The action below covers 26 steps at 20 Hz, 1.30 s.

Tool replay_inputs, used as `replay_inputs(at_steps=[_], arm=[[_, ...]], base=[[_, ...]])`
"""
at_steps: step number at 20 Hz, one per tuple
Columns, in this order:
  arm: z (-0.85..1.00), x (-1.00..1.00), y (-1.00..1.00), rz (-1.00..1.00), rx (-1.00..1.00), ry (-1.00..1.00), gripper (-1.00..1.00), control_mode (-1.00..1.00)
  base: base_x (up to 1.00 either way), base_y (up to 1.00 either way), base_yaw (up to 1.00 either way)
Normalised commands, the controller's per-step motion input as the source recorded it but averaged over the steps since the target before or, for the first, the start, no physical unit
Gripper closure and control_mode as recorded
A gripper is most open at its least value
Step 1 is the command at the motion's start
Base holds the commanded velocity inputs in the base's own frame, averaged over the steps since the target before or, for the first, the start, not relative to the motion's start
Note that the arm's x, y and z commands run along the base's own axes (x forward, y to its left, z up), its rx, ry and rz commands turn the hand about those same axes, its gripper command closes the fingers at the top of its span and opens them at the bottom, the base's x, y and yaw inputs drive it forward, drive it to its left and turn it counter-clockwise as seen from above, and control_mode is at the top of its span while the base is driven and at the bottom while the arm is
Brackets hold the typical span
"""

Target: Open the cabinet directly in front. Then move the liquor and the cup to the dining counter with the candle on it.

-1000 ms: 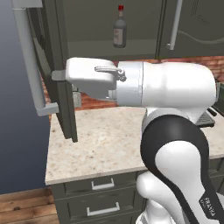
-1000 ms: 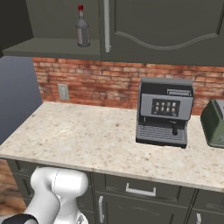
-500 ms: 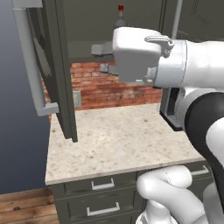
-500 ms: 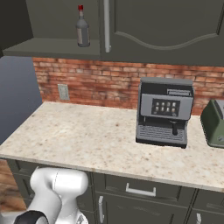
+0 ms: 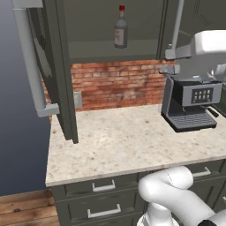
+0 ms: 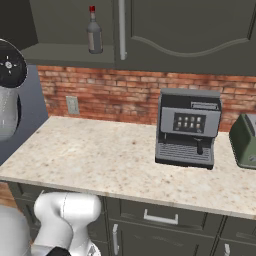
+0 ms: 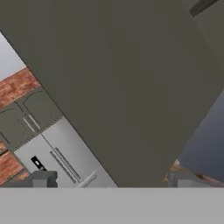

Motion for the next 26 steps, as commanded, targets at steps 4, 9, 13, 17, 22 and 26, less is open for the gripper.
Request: replay_inputs(at_steps=[4,9,13,17,22,26], arm=[[-0.21,0.0,-1.0,0.06,-0.14,-0.17,-1.0,-1.0],[-0.38,0.01,-1.0,0.07,-0.09,-0.25,-1.0,-1.0],[-0.34,0.01,-1.0,0.02,-0.08,-0.35,-1.0,-1.0],[-0.38,0.11,-0.82,-0.08,-0.16,-0.28,-1.0,-1.0],[-0.09,0.48,-0.35,-0.31,-0.1,-0.13,-1.0,-1.0],[0.0,0.61,-0.02,-0.44,-0.05,-0.04,-1.0,-1.0]], base=[[0.0,0.0,0.0],[0.0,0.0,0.0],[0.0,0.0,0.0],[0.0,0.0,0.0],[0.0,0.0,0.0],[0.0,0.0,0.0]])
